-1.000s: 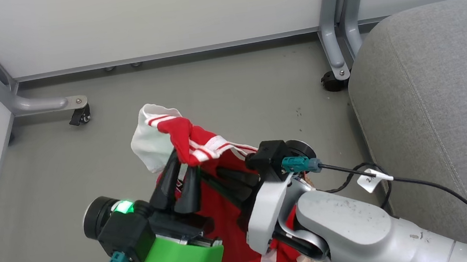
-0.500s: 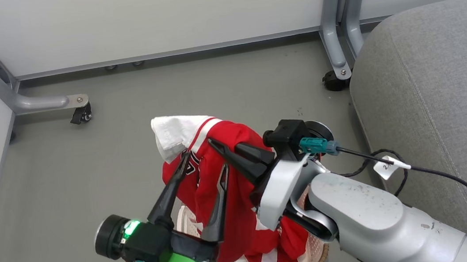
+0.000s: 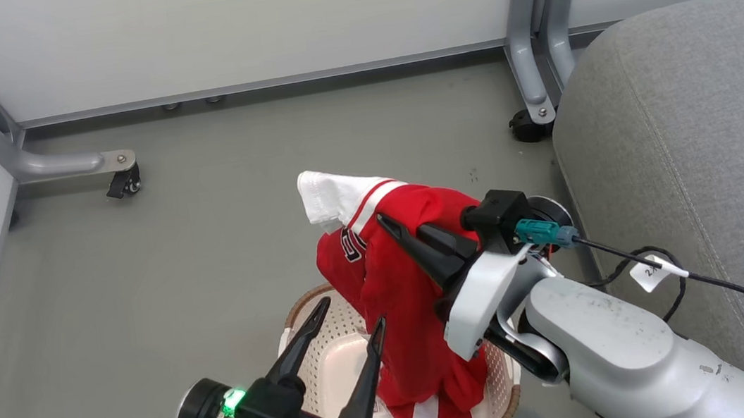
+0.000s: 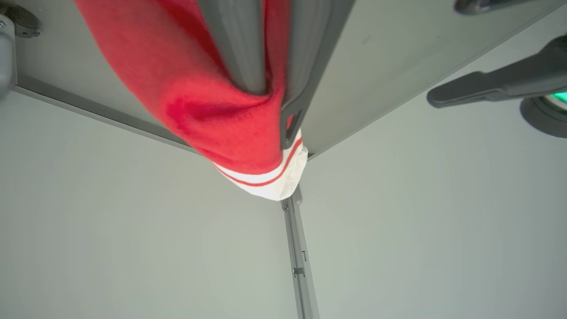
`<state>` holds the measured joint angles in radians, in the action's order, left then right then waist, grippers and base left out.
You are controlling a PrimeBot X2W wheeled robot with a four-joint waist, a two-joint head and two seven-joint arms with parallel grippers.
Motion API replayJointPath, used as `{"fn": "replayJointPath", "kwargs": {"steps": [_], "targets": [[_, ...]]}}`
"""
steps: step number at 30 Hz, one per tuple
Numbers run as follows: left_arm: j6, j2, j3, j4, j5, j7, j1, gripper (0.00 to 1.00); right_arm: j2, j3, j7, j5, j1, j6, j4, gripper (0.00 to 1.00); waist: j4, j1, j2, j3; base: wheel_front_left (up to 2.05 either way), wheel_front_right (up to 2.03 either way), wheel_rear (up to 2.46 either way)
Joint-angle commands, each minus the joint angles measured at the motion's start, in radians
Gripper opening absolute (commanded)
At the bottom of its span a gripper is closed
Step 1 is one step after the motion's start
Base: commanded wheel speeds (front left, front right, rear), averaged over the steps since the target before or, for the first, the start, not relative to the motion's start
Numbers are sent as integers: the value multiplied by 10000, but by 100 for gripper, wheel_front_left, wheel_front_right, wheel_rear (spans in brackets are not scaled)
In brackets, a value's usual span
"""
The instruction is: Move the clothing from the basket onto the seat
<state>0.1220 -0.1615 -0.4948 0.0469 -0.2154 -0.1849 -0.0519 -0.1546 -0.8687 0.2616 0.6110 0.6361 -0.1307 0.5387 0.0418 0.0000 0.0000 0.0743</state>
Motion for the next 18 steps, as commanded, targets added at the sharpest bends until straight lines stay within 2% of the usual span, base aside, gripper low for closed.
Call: {"fn": "replayJointPath", "kwargs": {"steps": [1, 10, 18], "targets": [[15, -51, -43, 80, -23, -2, -15, 100, -20, 88, 47, -99, -118, -1, -53, 0, -114, 0, 0, 50, 0, 0, 0], [-56, -105, -159, 161, -61, -73, -368, 100, -27, 502, 44, -388, -176, -1, -154, 0, -1182, 0, 0, 296, 0, 0, 0], [-102, -256, -264, 50, 19, 72, -664, 100, -163, 1039, 43, -679, -227, -1, -281, 0, -2683, 0, 0, 610, 0, 0, 0]]}}
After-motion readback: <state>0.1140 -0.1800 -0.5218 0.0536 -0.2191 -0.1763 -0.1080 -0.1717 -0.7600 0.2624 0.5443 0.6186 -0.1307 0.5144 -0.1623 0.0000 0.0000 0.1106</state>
